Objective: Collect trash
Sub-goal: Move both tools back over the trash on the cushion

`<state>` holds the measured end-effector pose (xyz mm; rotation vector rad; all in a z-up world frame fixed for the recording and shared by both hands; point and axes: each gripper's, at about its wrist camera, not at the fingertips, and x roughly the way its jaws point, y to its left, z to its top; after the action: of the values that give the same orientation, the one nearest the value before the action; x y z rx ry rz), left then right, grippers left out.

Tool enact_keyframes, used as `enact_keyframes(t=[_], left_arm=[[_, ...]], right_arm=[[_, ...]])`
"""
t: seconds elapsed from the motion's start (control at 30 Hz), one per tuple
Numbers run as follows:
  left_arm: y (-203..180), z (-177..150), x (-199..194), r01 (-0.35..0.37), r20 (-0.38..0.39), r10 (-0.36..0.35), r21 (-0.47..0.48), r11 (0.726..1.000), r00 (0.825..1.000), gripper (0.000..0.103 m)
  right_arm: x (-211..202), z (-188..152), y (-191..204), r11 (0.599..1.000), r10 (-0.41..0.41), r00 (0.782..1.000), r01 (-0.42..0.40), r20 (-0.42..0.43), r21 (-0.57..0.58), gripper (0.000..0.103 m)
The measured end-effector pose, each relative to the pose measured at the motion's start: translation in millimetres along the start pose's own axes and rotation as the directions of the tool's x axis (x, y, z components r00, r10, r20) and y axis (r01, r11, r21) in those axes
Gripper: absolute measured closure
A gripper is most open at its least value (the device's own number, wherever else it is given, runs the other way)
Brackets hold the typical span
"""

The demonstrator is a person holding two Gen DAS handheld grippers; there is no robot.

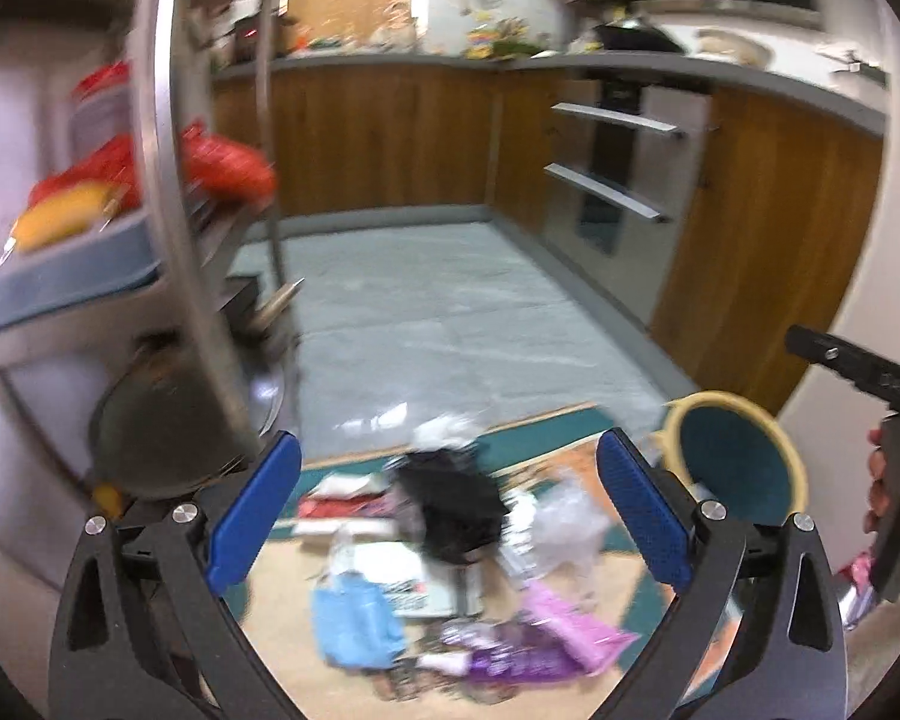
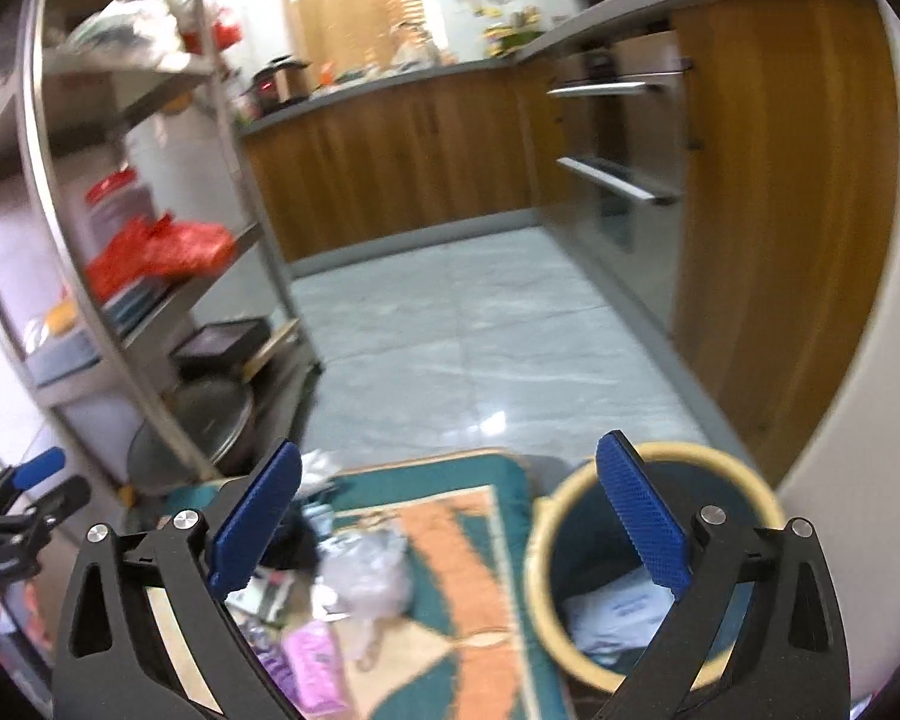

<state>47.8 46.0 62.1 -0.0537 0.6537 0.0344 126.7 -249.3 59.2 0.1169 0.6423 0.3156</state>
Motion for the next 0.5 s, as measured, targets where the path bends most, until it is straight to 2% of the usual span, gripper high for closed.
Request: enact_keyframes(t=[0.23, 0.37, 0.5], left_arm=[[48.0, -17.4, 27.2, -0.075, -0.056, 0.074, -0.012, 0.997, 0.996, 0.006], [73.5, -34.2, 53.8, -0.107, -0.139, 0.097, -0.062, 0.992, 0.986, 0.006], [82.2, -56.4, 87.4, -0.111, -0.262, 0.087, -0.076, 0.991, 0.961, 0.006]], right_arm=[[61.3, -2.0, 65.2, 0.996, 0.048, 0.995, -0.054, -0.088, -0.069, 0.005], [97.4, -12.9, 99.8, 0.989, 0.057, 0.985, -0.077, -0.161, -0.126, 0.005], [119.6, -25.1, 127.7, 0.977, 0.067, 0.972, -0.11, -0.224, -0.184, 0.005]])
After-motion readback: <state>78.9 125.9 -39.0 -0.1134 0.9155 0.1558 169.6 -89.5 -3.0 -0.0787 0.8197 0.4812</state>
